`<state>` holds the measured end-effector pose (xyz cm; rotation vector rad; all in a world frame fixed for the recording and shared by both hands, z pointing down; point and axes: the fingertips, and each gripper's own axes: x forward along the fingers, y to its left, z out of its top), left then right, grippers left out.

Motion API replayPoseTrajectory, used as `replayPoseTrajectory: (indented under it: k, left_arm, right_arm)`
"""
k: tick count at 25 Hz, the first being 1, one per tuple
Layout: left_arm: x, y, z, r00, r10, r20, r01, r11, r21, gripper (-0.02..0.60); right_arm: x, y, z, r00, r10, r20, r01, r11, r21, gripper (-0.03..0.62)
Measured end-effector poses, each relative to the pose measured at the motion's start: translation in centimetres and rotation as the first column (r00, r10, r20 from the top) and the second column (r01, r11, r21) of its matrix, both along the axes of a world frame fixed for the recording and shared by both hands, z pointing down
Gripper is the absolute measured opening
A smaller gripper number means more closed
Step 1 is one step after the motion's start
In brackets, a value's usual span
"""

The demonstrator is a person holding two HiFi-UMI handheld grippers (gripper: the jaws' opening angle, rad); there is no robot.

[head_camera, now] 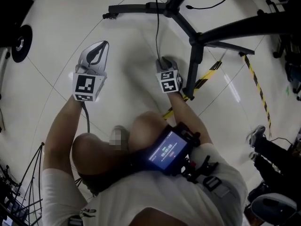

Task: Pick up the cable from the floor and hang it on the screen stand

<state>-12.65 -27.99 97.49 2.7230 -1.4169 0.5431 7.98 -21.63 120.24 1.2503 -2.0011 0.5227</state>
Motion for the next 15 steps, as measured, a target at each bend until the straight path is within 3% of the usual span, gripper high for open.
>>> replayPoseTrajectory:
  k: [7,8,15]
  left_arm:
    - [-2.0,0.9,-0.4,1.000,-0.023,0.015,0.023,1.000,-0.007,0.003]
    - [-2.1,1.0,-0.4,1.000,-0.023,0.017,0.023,1.000,-0.007,0.003]
    - [-1.0,1.2,-0.7,1.000,0.020,0.024,-0.020,1.000,0.020,0.003]
  right_arm:
    - [0.0,-0.4,2.4,0.998,0.028,-0.059,-0.033,0.995,-0.093,0.089]
    - [0.0,-0.3,2.5,0.998,0.032,-0.062,-0.037,0.995,-0.095,0.057]
    - [0.0,-0.1,0.8,0.998,0.031,-0.054,-0.035,0.997,-0.072,0.031]
